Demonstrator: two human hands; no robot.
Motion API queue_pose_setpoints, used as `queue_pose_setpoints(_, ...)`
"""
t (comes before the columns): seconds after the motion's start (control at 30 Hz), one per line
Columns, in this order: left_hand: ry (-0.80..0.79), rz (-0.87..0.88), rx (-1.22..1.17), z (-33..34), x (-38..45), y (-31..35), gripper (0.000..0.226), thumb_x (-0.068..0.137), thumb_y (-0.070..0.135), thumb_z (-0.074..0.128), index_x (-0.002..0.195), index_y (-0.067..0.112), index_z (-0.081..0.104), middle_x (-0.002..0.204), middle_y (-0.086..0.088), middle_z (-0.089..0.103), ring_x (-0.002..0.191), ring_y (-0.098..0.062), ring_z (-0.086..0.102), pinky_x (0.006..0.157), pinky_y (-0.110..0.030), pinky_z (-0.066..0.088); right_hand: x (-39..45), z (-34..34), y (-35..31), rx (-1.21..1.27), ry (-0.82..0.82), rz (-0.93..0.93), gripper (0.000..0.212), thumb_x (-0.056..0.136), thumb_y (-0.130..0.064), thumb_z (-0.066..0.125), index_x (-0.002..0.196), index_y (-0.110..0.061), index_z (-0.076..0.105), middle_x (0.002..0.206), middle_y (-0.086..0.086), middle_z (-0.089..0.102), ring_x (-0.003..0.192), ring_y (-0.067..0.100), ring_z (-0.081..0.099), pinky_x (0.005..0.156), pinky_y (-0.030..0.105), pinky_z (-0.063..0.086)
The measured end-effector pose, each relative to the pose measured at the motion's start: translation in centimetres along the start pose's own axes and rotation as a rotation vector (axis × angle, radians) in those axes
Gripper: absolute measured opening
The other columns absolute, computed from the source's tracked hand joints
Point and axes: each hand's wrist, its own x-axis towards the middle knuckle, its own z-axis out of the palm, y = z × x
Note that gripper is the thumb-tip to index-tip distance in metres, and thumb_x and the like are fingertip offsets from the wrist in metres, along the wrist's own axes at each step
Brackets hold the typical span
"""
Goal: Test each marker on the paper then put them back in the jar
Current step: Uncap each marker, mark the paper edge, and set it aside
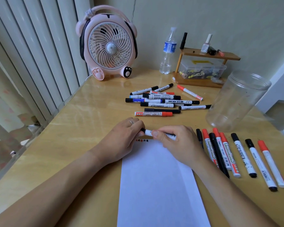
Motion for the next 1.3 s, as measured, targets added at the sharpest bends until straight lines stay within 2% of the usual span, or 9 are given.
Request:
queue_pose_setpoints(0.17,-0.022,-0.003,0.066,0.0,0.3,-0.2,0.030,0.109,0.035,0.032,0.103,0.018,0.055,0.094,0.006,0.051,0.083,-0.015,0.044,0.072,-0.041,0.045,0.0,-0.1,-0.8,-0.138,-0.082,0.002,0.022,0.091,-0.044,0.074,0.081,-0.025,0.079,0.077,-0.004,0.057,0.072,0.009,0.053,0.065,0.029,0.042)
queue_pose_setpoints(0.27,0.012,-0.069,-0.097,-0.4,0.2,0.2,0.026,0.109,0.034,0.040,0.121,0.018,0.057,0.101,0.011,0.053,0.092,-0.012,0.050,0.082,-0.025,0.043,0.0,-0.1,-1.3,-0.110,-0.071,-0.006,0.011,0.092,-0.036,0.075,0.100,-0.030,0.072,0.082,-0.007,0.055,0.071,0.008,0.051,0.065,0.029,0.045)
queue_pose_setpoints(0.37,0.028,-0.213,-0.164,-0.4,0.5,0.2,0.039,0.108,0.043,0.041,0.143,0.026,0.044,0.111,0.010,0.053,0.103,-0.003,0.050,0.085,-0.021,0.042,-0.3,-0.3,-1.4,-0.139,-0.064,0.058,0.027,0.093,-0.026,0.068,0.115,-0.031,0.053,0.077,-0.005,0.054,0.069,0.015,0.054,0.059,0.039,0.051)
queue_pose_setpoints(0.47,0.056,-0.254,-0.056,-0.3,0.5,-0.7,0.032,0.107,0.034,0.046,0.136,0.022,0.052,0.117,0.004,0.052,0.106,0.005,0.049,0.089,-0.027,0.042,-0.3,-0.8,-0.9,-0.303,0.099,0.158,0.022,0.093,-0.019,0.059,0.109,-0.020,0.043,0.074,-0.003,0.053,0.071,0.028,0.056,0.054,0.039,0.044)
queue_pose_setpoints(0.57,0.034,-0.266,0.053,-0.6,0.2,-1.6,0.025,0.102,0.021,0.056,0.126,0.021,0.061,0.119,0.002,0.054,0.105,-0.017,0.056,0.091,-0.036,0.047,-0.3,-1.9,-0.5,-0.468,0.207,0.321,0.023,0.096,-0.019,0.056,0.104,-0.015,0.035,0.079,0.005,0.057,0.073,0.034,0.059,0.054,0.037,0.043)
queue_pose_setpoints(0.67,0.020,-0.287,0.072,-0.7,0.1,-1.8,0.022,0.101,0.021,0.056,0.122,0.024,0.064,0.118,0.003,0.055,0.103,-0.020,0.056,0.090,-0.039,0.049,-0.6,-2.2,-0.2,-0.610,0.208,0.418,0.026,0.098,-0.022,0.057,0.102,-0.013,0.032,0.087,0.008,0.059,0.088,0.037,0.064,0.062,0.037,0.044)
queue_pose_setpoints(0.93,-0.065,-0.339,0.120,-0.2,0.7,-2.2,0.051,0.099,0.017,0.056,0.146,0.035,0.048,0.147,0.007,0.048,0.133,-0.021,0.048,0.106,-0.045,0.042,-0.6,-2.3,0.1,-0.750,0.071,0.566,0.029,0.100,-0.031,0.055,0.121,-0.011,0.058,0.123,0.010,0.057,0.114,0.032,0.061,0.075,0.034,0.039)
queue_pose_setpoints(1.1,-0.096,-0.362,0.116,0.2,1.5,-1.9,0.065,0.097,0.014,0.055,0.155,0.034,0.037,0.161,0.007,0.038,0.148,-0.014,0.034,0.114,-0.036,0.024,-0.5,-1.9,-0.3,-0.737,0.167,0.468,0.019,0.100,-0.028,0.054,0.109,-0.011,0.057,0.117,0.010,0.052,0.107,0.032,0.059,0.070,0.035,0.039)
queue_pose_setpoints(1.3,0.049,-0.360,0.195,0.4,2.1,-1.8,0.036,0.095,0.022,0.067,0.130,0.027,0.065,0.121,0.003,0.059,0.116,-0.023,0.055,0.095,-0.041,0.039,0.6,-0.1,-0.5,-0.533,0.348,0.076,0.023,0.095,-0.023,0.061,0.083,-0.015,0.044,0.090,0.004,0.047,0.080,0.028,0.051,0.061,0.035,0.037)
